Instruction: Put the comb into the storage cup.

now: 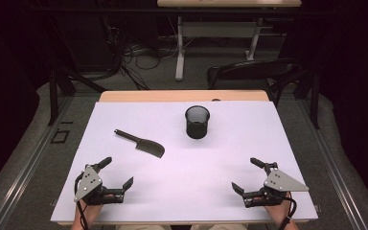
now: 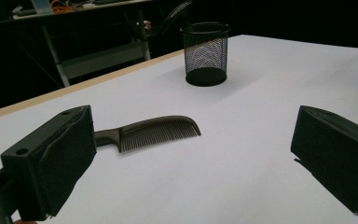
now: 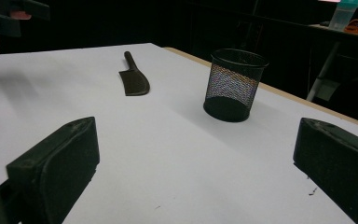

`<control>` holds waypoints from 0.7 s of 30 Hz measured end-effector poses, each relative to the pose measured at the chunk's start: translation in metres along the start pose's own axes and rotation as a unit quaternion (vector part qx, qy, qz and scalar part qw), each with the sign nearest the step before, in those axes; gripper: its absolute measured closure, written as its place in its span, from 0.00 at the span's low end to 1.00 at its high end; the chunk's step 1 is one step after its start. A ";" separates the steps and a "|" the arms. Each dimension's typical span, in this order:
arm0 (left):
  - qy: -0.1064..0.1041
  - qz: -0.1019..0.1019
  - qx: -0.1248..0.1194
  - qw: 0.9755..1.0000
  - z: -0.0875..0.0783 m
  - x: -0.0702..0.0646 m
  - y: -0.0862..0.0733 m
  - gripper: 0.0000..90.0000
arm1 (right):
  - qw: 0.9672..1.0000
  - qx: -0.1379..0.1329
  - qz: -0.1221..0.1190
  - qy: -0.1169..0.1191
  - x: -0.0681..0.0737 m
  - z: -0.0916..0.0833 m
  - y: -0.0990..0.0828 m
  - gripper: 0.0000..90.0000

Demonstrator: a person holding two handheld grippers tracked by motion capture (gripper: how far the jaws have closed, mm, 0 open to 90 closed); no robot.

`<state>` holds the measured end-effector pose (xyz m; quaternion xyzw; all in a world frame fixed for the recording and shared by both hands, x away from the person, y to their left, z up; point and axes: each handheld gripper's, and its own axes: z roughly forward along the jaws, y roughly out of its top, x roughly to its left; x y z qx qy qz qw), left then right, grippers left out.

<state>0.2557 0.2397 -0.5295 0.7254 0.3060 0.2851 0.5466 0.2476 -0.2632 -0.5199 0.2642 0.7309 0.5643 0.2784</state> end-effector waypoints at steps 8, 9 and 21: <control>0.004 -0.003 0.012 1.000 0.007 0.001 0.002 0.00 | 1.000 0.002 0.001 0.000 -0.002 0.003 -0.001 0.00; 0.006 -0.007 0.012 1.000 0.008 0.003 0.004 0.00 | 1.000 0.002 0.004 0.000 -0.003 0.003 -0.002 0.00; 0.003 -0.011 0.021 1.000 0.018 0.008 0.009 0.00 | 1.000 0.000 0.005 -0.001 0.000 0.001 -0.001 0.00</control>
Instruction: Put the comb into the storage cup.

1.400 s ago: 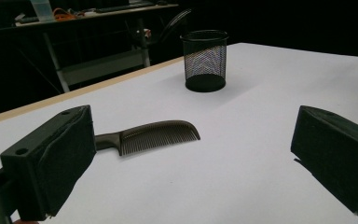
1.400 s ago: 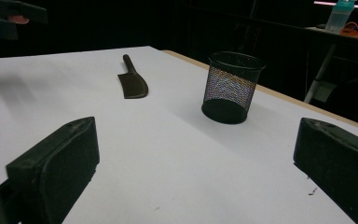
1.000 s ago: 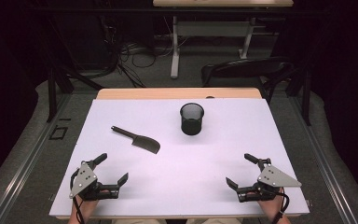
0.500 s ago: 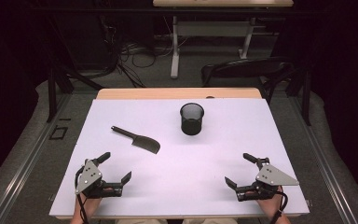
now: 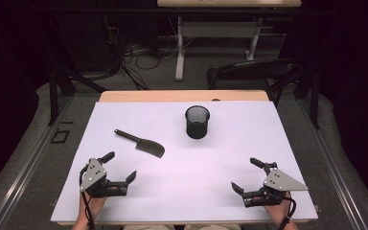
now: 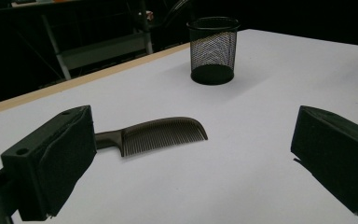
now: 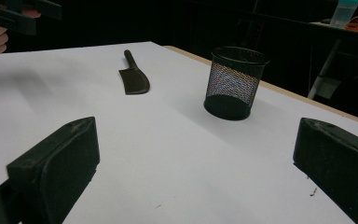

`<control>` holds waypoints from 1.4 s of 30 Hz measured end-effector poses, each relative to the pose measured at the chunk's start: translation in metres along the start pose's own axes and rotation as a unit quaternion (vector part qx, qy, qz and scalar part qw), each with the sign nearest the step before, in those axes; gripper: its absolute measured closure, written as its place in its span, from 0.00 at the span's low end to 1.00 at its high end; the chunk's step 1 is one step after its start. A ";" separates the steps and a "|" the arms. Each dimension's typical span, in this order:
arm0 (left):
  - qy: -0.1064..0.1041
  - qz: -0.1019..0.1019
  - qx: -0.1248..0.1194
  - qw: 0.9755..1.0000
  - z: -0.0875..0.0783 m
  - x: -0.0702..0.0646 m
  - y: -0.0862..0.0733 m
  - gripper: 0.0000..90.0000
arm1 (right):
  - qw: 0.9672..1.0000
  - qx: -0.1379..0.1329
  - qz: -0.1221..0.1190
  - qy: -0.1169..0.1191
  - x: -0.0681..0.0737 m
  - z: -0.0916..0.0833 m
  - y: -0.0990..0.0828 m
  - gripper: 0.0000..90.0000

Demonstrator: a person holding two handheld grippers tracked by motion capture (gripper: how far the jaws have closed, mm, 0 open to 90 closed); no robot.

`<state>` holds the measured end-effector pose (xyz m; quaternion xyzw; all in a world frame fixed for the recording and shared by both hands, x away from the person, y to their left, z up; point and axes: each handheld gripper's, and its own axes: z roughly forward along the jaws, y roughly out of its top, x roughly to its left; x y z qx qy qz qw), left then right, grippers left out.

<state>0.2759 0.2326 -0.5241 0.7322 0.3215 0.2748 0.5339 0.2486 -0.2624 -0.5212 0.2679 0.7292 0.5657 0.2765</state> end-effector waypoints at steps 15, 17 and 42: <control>0.013 -0.008 0.020 1.000 0.007 0.016 0.007 0.00 | 1.000 0.011 -0.001 0.006 0.001 0.006 -0.001 0.00; 0.011 -0.004 0.028 1.000 0.009 0.017 0.011 0.00 | 1.000 0.007 -0.001 0.004 0.001 0.006 0.000 0.00; 0.007 -0.011 0.070 0.997 0.040 0.049 0.048 0.00 | 1.000 0.016 -0.001 0.005 0.004 0.004 -0.003 0.00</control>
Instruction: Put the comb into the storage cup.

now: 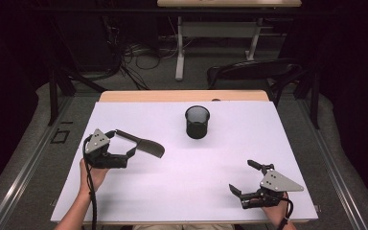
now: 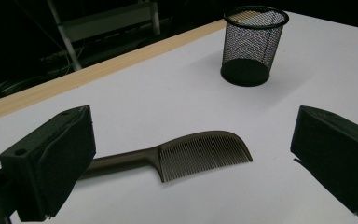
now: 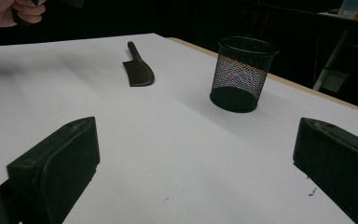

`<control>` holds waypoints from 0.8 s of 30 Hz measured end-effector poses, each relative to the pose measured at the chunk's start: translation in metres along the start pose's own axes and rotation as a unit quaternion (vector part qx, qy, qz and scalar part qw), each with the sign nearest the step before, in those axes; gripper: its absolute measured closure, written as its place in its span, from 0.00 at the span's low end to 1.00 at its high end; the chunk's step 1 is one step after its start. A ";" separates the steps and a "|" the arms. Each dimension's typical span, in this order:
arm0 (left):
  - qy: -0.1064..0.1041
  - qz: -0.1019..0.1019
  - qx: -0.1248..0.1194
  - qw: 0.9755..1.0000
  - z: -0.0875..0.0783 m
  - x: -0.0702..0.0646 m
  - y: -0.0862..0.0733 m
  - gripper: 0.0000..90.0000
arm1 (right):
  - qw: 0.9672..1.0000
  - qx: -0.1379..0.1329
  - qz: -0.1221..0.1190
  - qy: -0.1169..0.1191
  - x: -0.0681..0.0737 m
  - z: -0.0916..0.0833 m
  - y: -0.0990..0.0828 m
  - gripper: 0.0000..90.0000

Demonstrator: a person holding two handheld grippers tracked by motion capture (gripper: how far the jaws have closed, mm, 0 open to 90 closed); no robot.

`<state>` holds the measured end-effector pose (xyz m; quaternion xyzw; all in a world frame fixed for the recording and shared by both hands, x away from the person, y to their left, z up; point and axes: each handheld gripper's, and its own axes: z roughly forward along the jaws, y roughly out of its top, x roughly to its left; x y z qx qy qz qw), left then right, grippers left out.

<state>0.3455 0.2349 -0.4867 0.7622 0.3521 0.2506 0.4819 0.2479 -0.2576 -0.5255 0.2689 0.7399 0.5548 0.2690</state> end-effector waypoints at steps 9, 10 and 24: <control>0.005 0.001 0.021 1.000 0.008 0.014 0.012 0.00 | 1.000 0.004 -0.004 0.010 0.001 0.004 -0.001 0.00; 0.006 0.000 0.024 1.000 0.009 0.016 0.012 0.00 | 1.000 0.007 -0.006 0.011 0.002 0.004 0.000 0.00; 0.023 -0.002 0.053 0.998 0.028 0.038 0.024 0.00 | 1.000 0.009 -0.005 0.007 0.002 0.003 -0.001 0.00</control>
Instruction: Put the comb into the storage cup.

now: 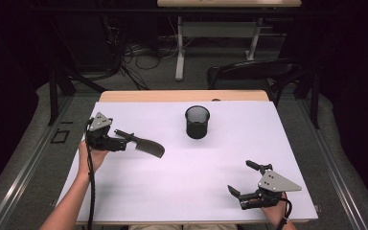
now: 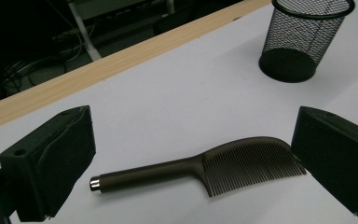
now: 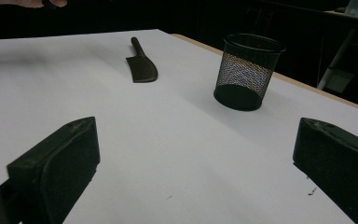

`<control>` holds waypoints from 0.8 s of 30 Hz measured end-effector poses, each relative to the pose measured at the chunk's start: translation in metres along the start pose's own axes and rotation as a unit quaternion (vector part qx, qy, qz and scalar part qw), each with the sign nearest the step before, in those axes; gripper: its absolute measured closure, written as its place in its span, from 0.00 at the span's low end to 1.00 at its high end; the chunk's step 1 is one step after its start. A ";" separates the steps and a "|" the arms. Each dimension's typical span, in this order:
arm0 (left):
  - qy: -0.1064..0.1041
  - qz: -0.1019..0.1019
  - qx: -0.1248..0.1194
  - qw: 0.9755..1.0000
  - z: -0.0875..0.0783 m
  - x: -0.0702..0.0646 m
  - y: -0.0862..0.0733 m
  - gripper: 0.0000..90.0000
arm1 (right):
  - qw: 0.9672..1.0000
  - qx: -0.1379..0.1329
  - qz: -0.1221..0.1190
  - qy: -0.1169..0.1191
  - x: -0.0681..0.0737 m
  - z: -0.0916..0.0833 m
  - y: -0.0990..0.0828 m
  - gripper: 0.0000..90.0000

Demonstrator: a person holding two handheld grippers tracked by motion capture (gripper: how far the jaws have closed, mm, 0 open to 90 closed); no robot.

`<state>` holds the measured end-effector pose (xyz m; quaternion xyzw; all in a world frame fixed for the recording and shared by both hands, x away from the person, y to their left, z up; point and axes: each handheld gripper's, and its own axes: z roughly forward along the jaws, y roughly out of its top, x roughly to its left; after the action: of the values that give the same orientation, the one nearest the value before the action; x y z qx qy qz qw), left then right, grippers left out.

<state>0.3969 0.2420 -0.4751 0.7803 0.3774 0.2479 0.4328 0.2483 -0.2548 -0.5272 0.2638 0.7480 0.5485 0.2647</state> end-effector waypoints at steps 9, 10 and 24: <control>0.016 0.000 0.016 1.000 0.017 0.005 0.008 0.00 | 1.000 0.000 0.002 0.000 0.000 0.000 -0.001 0.00; 0.021 -0.001 0.020 1.000 0.018 0.006 0.008 0.00 | 1.000 0.000 0.003 0.000 0.000 -0.001 -0.001 0.00; 0.035 0.003 0.050 0.998 0.033 0.021 0.008 0.50 | 1.000 0.001 0.004 0.001 0.000 0.000 -0.001 0.00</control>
<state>0.4356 0.2401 -0.4838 0.7930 0.4017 0.2572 0.3790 0.2484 -0.2554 -0.5286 0.2662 0.7479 0.5491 0.2613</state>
